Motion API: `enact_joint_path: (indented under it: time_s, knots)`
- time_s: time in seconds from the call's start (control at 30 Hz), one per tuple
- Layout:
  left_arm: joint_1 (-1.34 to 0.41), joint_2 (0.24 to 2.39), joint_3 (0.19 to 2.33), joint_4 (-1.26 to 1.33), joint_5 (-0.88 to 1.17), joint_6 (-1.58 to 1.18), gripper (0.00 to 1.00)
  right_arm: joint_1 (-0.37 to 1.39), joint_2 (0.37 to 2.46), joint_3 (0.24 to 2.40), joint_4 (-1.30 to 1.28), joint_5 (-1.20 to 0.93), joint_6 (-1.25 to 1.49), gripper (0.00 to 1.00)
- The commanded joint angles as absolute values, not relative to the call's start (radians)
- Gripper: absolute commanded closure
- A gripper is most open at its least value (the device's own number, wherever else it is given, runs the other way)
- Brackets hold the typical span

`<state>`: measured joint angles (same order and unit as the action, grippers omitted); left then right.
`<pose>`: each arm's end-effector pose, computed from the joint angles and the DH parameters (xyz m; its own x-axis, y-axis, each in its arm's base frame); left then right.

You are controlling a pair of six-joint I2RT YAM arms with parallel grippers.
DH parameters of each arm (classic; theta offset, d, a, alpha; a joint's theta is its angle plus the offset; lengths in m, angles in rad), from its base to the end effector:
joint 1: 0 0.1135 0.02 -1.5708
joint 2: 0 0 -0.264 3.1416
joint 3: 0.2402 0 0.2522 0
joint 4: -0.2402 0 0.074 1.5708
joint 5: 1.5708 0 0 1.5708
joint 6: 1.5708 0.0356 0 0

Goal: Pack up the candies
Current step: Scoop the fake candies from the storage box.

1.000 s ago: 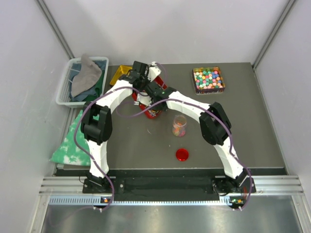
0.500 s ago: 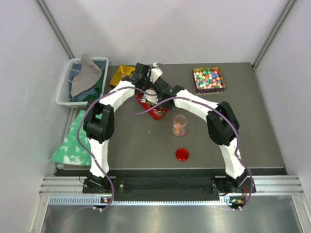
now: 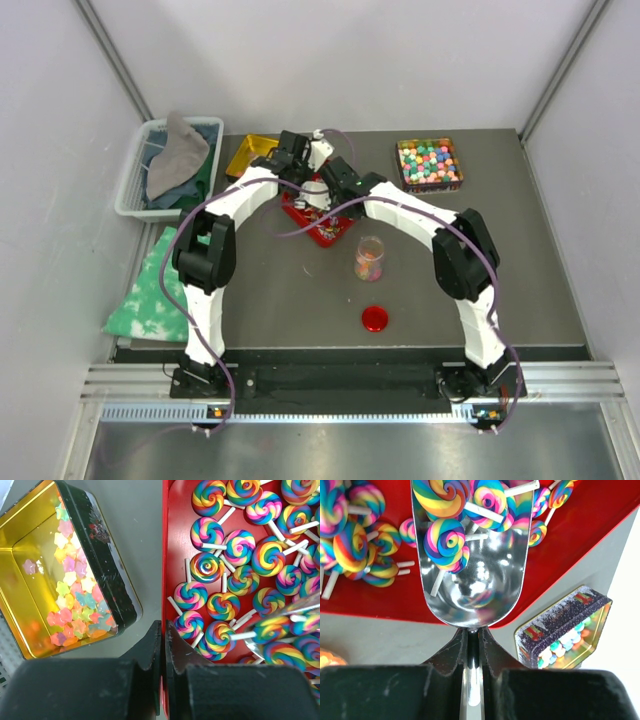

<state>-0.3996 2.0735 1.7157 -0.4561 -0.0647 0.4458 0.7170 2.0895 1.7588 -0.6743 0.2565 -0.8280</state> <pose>0.4365 -0.1818 0.2356 -0.4545 0.6590 -0.5993 0.6022 0.7231 0.3385 0.3528 0.2956 0.2284 -0.0377 -0.9781 -0.2048 -0.8293 0.1450 -0.5397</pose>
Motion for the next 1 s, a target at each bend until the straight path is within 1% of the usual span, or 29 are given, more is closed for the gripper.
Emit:
enact_joint_path:
  time_s: [0.0,0.33,0.87,0.97]
  knots:
    - [-0.396,2.075,1.744,-0.382,-0.066,0.431,1.00,0.715,1.988,1.752,-0.670,0.233,-0.885,1.00]
    - [-0.370,2.102,1.776,-0.380,-0.049,0.396,1.00,0.715,1.985,1.789,-0.785,0.206,-0.937,1.00]
    - [-0.316,2.157,1.825,-0.403,-0.005,0.319,1.00,0.690,1.968,1.795,-0.807,0.202,-0.957,1.00]
    - [-0.308,2.163,1.829,-0.400,0.046,0.301,1.00,0.687,1.968,1.798,-0.808,0.206,-0.965,1.00]
